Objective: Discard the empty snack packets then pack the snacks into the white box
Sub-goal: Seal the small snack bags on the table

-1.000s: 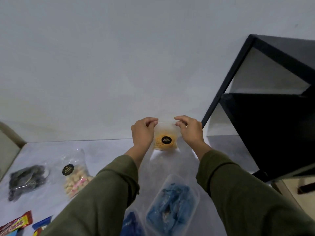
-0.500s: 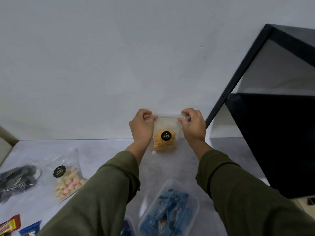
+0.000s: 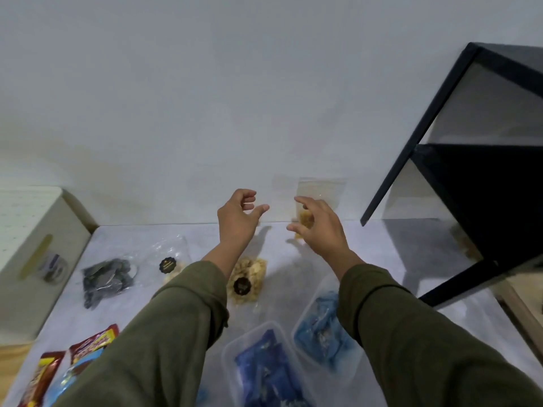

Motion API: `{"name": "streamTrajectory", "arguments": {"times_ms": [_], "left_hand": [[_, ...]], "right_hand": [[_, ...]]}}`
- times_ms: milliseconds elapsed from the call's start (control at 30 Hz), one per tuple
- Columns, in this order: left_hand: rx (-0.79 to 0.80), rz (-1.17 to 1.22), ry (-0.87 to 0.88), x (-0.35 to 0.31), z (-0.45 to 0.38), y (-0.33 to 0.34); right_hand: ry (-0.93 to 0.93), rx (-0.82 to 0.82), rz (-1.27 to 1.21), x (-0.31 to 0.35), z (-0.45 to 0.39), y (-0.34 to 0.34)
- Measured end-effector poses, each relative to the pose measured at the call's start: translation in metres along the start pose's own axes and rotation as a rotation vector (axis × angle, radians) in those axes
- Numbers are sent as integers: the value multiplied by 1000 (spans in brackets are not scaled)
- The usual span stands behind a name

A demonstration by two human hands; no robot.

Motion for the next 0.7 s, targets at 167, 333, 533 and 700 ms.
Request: {"name": "streamTrajectory", "arguments": {"times_ms": [167,333,533,700], "left_hand": [[203,-53,-56,34,49,-52],[519,-223,-27,73,91,-72],[616,-312,3,116,122,-65],[536,-292,-38,130,127,-59]], "right_hand": [[-8,106,33,8,48,54],[-19,180,110,4,76,98],[-39,236,250,-16,85,130],[-74,218,257,-25,86,136]]}}
Point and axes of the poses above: each hand's wrist, its own z-axis away from the middle knuckle, its own y-axis out of the palm, x = y × z, the point moved 1 cm from there along -z, towards the middle knuckle, and after that the axes turned 14 degrees about y, right-handed, at the moved point
